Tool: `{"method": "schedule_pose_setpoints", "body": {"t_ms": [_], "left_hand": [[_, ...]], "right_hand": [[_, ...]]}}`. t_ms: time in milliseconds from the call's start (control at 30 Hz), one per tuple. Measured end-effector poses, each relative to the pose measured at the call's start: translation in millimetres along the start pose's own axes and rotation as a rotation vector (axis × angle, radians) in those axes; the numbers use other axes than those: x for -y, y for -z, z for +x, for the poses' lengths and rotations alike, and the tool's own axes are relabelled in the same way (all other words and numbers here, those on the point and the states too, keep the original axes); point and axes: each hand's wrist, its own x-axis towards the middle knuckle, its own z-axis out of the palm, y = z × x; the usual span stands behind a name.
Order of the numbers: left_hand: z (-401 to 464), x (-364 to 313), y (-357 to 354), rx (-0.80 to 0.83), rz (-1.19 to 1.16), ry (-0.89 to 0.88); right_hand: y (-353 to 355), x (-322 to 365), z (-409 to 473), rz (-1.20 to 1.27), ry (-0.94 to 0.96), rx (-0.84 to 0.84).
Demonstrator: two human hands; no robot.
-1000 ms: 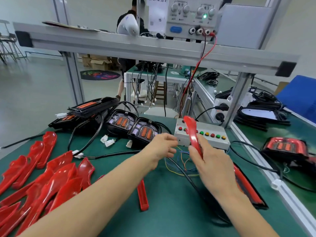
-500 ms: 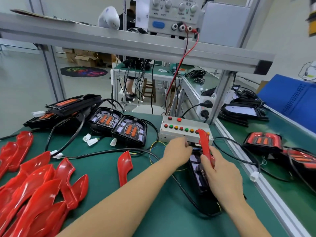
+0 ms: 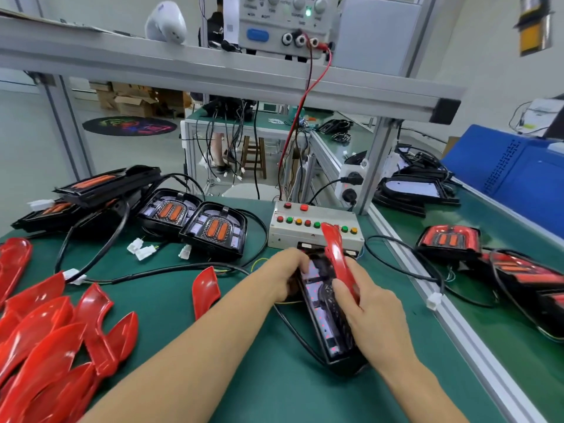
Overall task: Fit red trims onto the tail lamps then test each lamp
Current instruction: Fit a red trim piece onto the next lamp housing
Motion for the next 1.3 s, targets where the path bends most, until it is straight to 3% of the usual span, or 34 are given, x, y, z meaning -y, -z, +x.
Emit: {"method": "schedule_pose_setpoints", "body": {"t_ms": [133,267,367,500,600,900,1033,1167,1233,1300], "left_hand": [[-7,4,4,0.124,-0.249,0.010],[-11,4,6,0.144,-0.339,-0.009],[-11,-6,12,0.118,-0.361,-0.039],[-13,-12,16,0.098,-0.358,-0.039],[-15,-12,19,0.058,-0.334,-0.021],[-23,-8,19,0.110,-0.314,-0.107],[-23,1,23,0.154,-0.192,-0.242],[-23,0,25,0.098,-0.250,-0.284],[-21,-3,29,0.060,-0.286,-0.306],[-20,-6,35,0.032,-0.318,-0.331]], "right_hand": [[-1,6,-9,0.055,0.058,0.033],[3,6,-12,0.000,0.077,0.023],[5,7,-18,-0.082,0.088,0.060],[3,16,-26,-0.303,0.237,0.063],[-3,19,-32,-0.455,0.351,-0.035],[-13,21,-34,-0.612,0.371,-0.067],[-17,26,-37,-0.623,0.307,-0.064],[-5,29,-35,-0.573,0.089,0.068],[5,22,-38,-0.236,-0.168,0.146],[13,12,-41,0.179,-0.449,0.111]]}}
